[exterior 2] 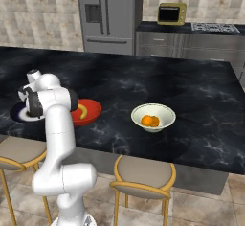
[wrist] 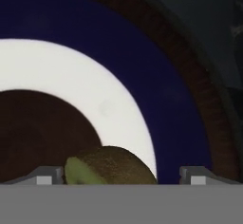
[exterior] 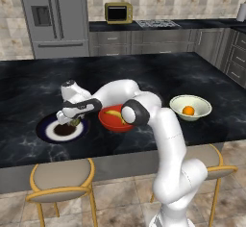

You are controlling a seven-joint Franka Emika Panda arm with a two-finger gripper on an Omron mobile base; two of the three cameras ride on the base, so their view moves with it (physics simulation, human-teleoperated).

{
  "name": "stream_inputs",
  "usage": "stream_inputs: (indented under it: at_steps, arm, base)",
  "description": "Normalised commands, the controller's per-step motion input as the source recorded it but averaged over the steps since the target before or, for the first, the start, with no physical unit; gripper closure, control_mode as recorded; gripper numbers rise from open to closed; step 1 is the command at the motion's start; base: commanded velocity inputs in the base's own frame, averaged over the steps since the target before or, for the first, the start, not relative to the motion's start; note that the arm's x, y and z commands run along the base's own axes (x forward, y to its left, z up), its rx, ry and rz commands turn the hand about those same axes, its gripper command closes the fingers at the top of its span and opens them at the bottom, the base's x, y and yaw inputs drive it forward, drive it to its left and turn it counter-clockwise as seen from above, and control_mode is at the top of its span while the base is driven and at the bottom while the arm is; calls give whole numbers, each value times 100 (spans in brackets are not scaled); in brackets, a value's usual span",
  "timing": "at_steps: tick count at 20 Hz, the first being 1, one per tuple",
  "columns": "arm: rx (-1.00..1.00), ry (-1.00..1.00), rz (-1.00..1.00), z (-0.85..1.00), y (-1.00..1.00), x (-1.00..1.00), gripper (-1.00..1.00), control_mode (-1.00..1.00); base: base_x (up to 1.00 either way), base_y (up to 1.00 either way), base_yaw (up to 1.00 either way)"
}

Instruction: Take the fruits from the plate on the dining counter and place two fruits in each bowl.

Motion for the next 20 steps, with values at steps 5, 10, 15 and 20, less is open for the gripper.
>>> stream_inputs:
  at_steps: [5,10,15,20]
  arm:
    - [1,1,6,0,4,0,100,-100]
    - [10,9,7,1,0,0,100,-100]
    - [5,2,0,43,-11,-11,100,-100]
    - [0,0,0,59,-42,-22,100,-100]
  base:
    - [0,0,0]
    - [0,0,0]
    - [0,0,0]
    - [0,0,0]
